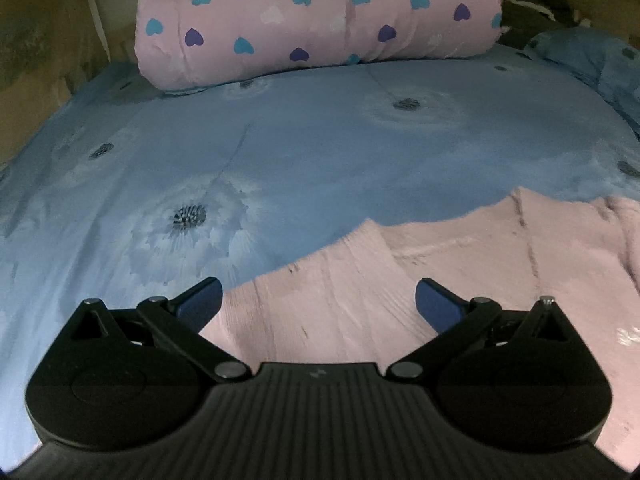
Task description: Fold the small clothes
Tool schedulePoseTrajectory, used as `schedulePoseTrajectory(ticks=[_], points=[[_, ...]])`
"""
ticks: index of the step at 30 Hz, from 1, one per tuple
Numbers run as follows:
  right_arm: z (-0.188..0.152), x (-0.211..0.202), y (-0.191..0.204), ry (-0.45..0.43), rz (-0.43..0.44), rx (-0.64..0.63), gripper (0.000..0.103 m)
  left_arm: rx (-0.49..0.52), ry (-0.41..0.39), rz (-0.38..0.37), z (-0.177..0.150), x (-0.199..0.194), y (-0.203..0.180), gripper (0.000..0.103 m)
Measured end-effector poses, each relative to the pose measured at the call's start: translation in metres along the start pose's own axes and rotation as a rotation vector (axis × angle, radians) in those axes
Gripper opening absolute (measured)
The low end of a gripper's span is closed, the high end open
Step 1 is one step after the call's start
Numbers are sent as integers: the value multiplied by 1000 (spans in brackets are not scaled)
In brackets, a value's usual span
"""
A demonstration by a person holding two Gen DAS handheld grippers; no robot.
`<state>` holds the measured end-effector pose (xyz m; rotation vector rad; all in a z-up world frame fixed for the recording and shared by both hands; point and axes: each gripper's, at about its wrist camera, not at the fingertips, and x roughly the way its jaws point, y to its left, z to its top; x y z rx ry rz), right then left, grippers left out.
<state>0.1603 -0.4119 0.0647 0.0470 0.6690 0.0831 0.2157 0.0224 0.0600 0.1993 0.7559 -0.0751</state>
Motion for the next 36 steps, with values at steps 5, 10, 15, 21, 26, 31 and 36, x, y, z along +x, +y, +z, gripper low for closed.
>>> schedulePoseTrajectory(ticks=[5, 10, 15, 21, 26, 31, 36], points=[[-32, -38, -35, 42, -55, 104, 48, -25, 28, -35, -14, -38, -19, 103], [-53, -75, -47, 45, -71, 174, 48, -30, 39, -65, -31, -71, -39, 103], [-69, -103, -58, 45, -94, 281, 49, -62, 42, -66, -50, -100, -54, 103], [-94, -128, -72, 61, -137, 443, 49, -140, 72, -79, -79, -123, -62, 103], [-114, -125, -84, 86, -144, 664, 51, -172, 89, -72, -94, -131, -68, 103], [-126, -105, -78, 82, -172, 820, 51, -159, 107, -59, -101, -128, -76, 103], [-125, -89, -72, -1, -213, 882, 51, -157, 115, -47, -106, -121, -82, 103]])
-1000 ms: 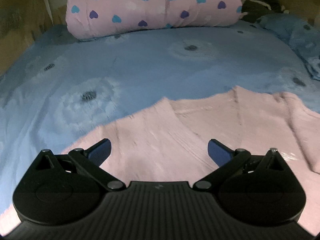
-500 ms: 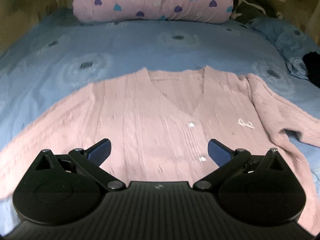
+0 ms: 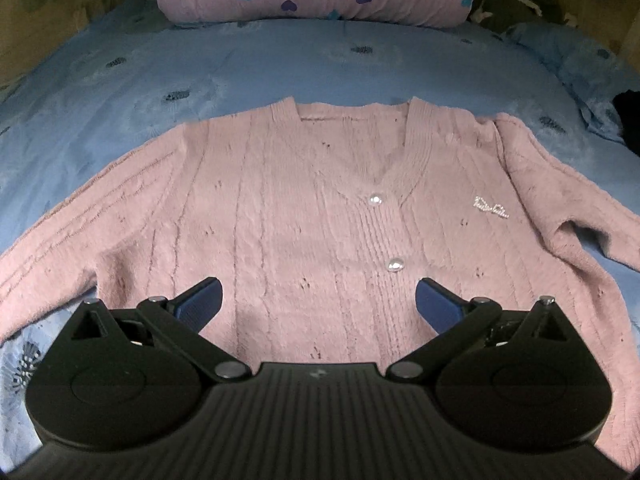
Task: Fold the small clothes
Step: 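Close the right tool on the cardigan's sleeve cuff, then lift the sleeve with the right tool and lay it across the folded body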
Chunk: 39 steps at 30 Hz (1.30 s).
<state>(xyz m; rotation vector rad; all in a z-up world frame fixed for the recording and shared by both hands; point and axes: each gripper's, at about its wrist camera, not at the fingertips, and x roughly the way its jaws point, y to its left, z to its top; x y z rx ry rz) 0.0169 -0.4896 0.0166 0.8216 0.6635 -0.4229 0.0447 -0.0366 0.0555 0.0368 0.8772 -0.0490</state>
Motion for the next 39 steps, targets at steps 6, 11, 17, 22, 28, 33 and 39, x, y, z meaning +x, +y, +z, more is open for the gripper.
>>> schedulePoseTrajectory(ticks=[6, 11, 17, 22, 28, 33, 39], points=[[-7, 12, 2, -92, 17, -30, 51, -8, 41, -1, -10, 21, -3, 103], [-6, 16, -1, -115, 41, -30, 51, -5, 42, 17, -22, 32, -7, 103], [-3, 20, -11, -122, 82, 45, 49, 6, 38, 13, -24, 35, -7, 103], [-4, 21, -10, -125, 79, 31, 48, 12, 26, 18, -27, 34, -8, 103], [-2, 20, -10, -123, 77, 40, 46, -8, 27, 28, -24, 29, -10, 103], [2, 19, -15, -112, 62, 43, 19, -2, 11, 30, -21, 18, -9, 103], [8, 5, -9, -153, 141, 30, 16, -5, -17, 32, -16, 1, 1, 103]])
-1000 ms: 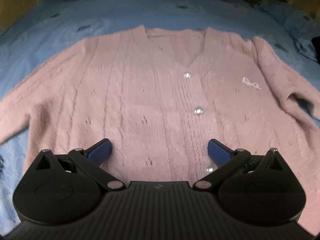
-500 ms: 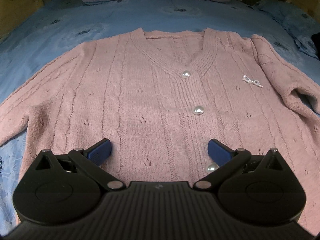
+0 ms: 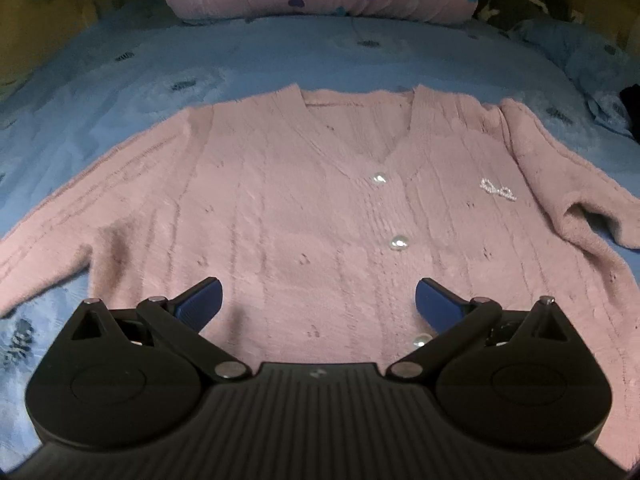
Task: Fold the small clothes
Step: 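Lift the sleeve with the right tool and lay it across the folded body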
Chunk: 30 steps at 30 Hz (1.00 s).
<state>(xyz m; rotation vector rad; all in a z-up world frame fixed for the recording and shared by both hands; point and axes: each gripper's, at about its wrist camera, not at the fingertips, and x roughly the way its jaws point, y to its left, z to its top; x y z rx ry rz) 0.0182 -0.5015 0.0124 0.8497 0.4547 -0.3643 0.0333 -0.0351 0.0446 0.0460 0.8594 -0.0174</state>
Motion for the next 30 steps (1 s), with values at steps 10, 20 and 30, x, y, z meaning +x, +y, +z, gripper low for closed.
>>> schedulePoseTrajectory(ticks=[10, 20, 30], points=[[47, -22, 40, -168, 73, -123, 15, -38, -72, 29, 26, -12, 47, 103], [99, -29, 54, -282, -41, -184, 15, -51, -65, 33, 31, 10, 68, 103], [118, -35, 57, -329, -113, -218, 15, -93, -42, 24, 27, 28, 78, 103]])
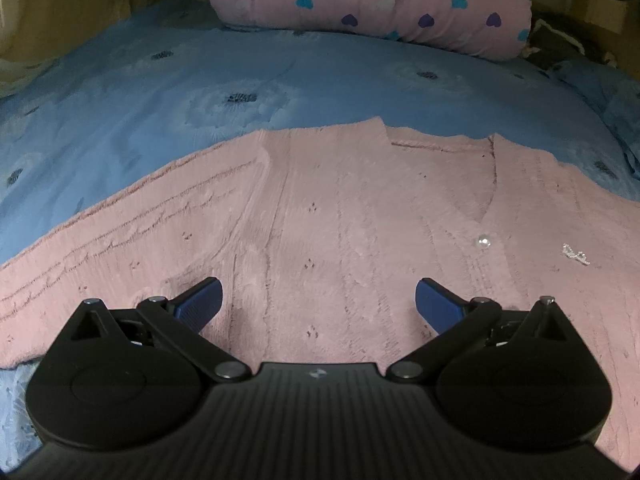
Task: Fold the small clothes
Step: 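Lift the sleeve with the right tool and lay it across the folded body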
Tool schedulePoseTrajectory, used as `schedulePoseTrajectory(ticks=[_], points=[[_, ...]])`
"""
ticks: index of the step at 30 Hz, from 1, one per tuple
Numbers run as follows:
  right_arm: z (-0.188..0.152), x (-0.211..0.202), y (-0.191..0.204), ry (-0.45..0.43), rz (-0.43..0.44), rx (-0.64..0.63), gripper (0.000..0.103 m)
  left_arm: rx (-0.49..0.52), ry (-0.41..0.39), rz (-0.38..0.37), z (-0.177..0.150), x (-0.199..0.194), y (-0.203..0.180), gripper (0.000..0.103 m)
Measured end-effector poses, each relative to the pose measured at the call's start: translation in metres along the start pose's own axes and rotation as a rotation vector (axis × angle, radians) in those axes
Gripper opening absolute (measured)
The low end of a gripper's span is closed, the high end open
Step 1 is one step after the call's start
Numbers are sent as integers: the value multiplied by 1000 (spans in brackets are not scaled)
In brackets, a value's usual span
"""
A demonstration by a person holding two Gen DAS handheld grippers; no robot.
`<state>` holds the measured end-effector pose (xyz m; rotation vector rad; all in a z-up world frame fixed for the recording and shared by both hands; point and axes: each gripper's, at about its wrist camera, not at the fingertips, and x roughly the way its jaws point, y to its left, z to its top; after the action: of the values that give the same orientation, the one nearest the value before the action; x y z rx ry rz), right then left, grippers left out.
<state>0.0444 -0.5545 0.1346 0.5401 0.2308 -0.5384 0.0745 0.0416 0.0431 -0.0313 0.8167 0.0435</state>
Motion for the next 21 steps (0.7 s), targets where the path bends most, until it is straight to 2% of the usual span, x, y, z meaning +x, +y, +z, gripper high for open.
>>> schedulePoseTrajectory(ticks=[4, 10, 14, 21], points=[[4, -5, -4, -25, -17, 19, 15, -12, 0, 1, -1, 2, 4, 103], [0, -5, -2, -1, -21, -7, 15, -34, 11, -3, -2, 6, 8, 103], [-8, -6, 17, 45, 36, -44, 15, -19, 22, -8, -4, 9, 9, 103], [-19, -29, 99, 64, 223, -134, 15, -29, 22, -33, -5, 13, 21, 103]])
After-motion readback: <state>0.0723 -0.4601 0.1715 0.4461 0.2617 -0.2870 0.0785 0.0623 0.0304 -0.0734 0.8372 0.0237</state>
